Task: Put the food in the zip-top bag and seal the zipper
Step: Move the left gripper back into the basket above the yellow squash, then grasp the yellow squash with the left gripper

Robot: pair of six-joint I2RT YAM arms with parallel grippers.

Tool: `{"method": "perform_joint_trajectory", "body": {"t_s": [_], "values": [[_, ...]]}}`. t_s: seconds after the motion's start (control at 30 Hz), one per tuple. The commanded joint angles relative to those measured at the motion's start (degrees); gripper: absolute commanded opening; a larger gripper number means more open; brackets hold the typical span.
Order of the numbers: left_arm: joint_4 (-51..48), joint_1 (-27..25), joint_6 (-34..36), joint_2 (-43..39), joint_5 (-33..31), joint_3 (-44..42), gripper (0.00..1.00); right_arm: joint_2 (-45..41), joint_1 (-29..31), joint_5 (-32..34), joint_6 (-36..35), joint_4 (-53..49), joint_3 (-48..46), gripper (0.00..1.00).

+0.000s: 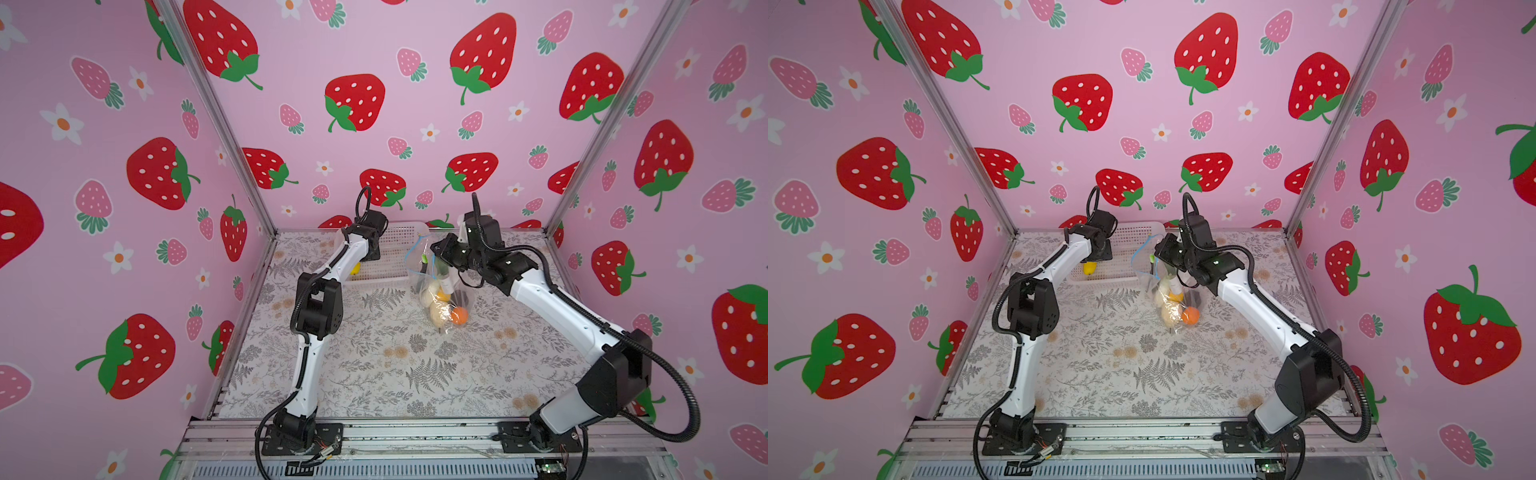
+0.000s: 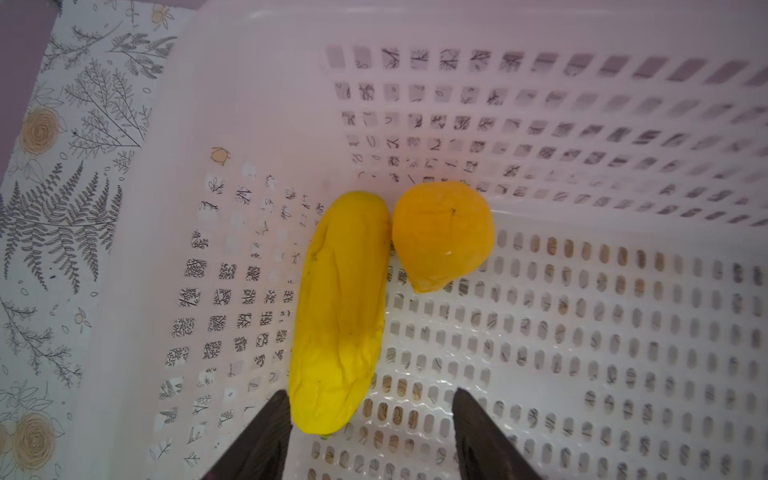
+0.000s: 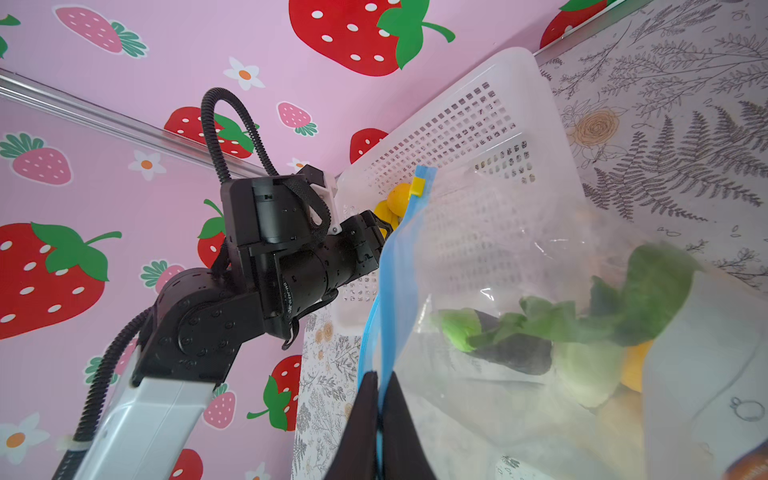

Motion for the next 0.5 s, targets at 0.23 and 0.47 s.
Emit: {"method": "perform_joint_trajectory", "body": {"t_s": [0.23,0.47], "values": [[-4.01,2.95,1.30,4.89,2.28,7.04,0.67,1.16,-0.30,-0.50,0.21,1.69,-0.53,0.08],[-3.57,3.52,0.67,6.77,3.76,7.29,0.67,1.78,-0.29,-0.58,0.32,1.69,-0.01,0.07]]}}
